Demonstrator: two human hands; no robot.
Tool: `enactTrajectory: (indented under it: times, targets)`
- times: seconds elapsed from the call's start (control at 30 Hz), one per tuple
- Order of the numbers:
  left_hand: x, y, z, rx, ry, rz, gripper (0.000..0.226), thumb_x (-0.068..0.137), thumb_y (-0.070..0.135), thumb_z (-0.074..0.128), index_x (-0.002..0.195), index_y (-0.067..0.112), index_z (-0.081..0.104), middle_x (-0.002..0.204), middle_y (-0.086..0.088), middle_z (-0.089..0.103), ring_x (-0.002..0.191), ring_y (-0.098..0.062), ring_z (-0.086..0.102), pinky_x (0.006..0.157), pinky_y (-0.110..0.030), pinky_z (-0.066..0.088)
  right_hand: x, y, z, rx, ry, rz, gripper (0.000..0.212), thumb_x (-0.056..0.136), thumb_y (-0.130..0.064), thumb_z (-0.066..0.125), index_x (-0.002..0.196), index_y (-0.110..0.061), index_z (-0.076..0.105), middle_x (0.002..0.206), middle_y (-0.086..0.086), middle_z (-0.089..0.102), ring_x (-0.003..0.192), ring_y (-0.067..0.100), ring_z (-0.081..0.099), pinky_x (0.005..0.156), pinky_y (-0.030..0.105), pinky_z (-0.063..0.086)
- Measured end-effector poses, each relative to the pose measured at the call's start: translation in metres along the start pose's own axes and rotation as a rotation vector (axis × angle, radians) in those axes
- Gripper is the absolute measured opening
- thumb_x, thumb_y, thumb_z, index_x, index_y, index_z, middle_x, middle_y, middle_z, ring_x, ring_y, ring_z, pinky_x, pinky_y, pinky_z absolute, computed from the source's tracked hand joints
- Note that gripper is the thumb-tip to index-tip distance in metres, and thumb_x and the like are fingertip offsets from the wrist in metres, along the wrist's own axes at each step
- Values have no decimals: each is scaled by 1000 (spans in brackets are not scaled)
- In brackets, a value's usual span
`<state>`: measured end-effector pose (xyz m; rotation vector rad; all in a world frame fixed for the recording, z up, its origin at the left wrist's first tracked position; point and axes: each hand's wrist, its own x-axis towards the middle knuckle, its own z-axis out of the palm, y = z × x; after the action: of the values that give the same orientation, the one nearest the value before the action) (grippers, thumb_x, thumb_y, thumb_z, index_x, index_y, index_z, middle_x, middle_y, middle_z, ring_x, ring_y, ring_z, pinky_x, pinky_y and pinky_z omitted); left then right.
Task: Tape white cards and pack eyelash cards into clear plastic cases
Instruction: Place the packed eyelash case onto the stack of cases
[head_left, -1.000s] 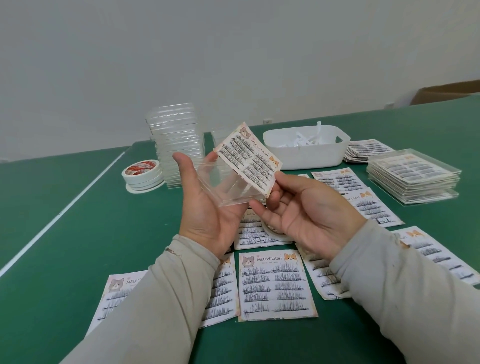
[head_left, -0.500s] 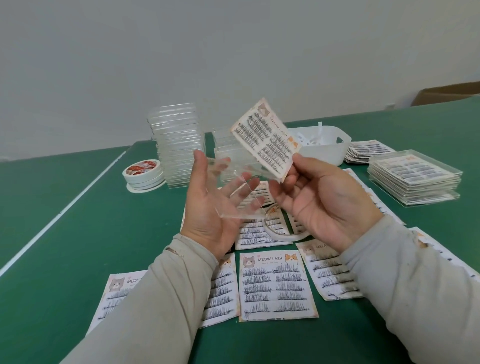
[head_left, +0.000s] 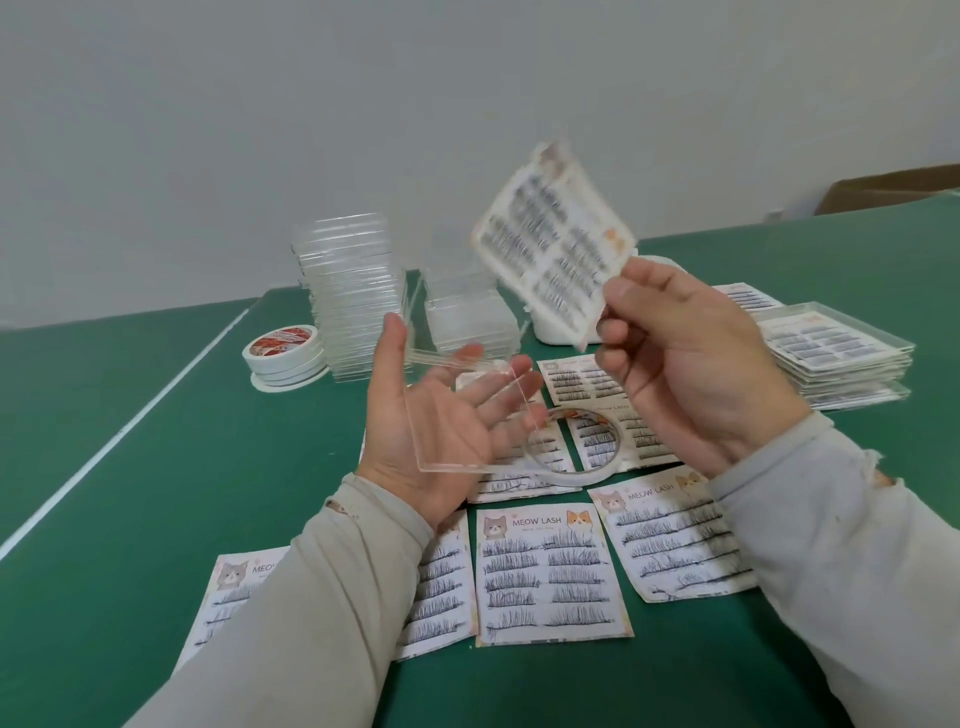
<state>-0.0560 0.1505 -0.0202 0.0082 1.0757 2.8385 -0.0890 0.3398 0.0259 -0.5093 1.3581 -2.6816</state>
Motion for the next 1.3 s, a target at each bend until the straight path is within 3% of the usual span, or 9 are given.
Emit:
enactTrajectory:
  times: [0.1,0.17,0.27,0.37,0.53,0.67,0.73,1.03,1.3]
  targets:
    - [0,3,-3,0,-81,65,90,85,78,49,142,9,53,142,-26,56,123,-43,59,89,-51,57,-6,10,3,-218,-150,-21,40,91,4,66,121,-20,58,73,7,70,58,13,61,51,21,52]
    - [0,3,-5,60,-126,70,89,89,81,38,144,13,55,145,-24,54,121,-43,58,97,-52,51,-9,16,4,-312,-233,-20,46,90,7,65,124,-25,59,72,5,70,62,14,63,53,23,52]
    - [4,2,-7,63,-129,62,87,89,82,36,135,14,65,143,-20,57,126,-39,58,113,-56,35,-9,20,2,-423,-242,-29,43,92,8,63,121,-23,59,72,1,68,64,14,62,52,24,49]
    - [4,1,-6,29,-175,51,88,89,82,36,132,12,67,142,-21,58,129,-39,58,107,-54,46,-8,22,1,-454,-235,-22,42,91,9,64,118,-22,59,72,0,67,62,12,61,50,22,44]
    - [2,1,-3,43,-159,41,88,89,82,38,129,10,69,142,-21,58,130,-39,56,106,-55,47,-7,24,-2,-491,-271,-6,42,92,9,63,121,-20,58,70,-3,68,59,8,61,52,15,45]
    - [4,3,-3,81,56,106,93,82,78,54,153,19,44,157,-13,43,144,-35,42,120,-56,29,-6,26,-3,-497,-295,-11,42,91,10,64,121,-19,59,69,-2,66,58,6,60,54,12,46]
    - [5,4,-2,96,82,133,100,78,78,57,156,20,36,159,-12,40,147,-34,38,122,-57,25,-6,27,-4,-514,-304,-19,42,91,9,65,122,-20,59,71,0,65,59,6,59,55,12,46]
    - [4,6,-5,192,111,187,100,82,78,49,159,18,29,163,-11,33,150,-30,32,124,-53,23,-3,27,-8,-611,-341,-29,43,90,3,70,120,-26,63,74,-2,67,66,6,60,64,14,48]
    - [2,3,-6,171,93,149,106,78,79,57,159,15,30,163,-13,32,150,-34,32,123,-56,23,-5,30,-7,-754,-324,-61,41,88,1,71,117,-28,62,73,-6,68,69,9,59,70,17,52]
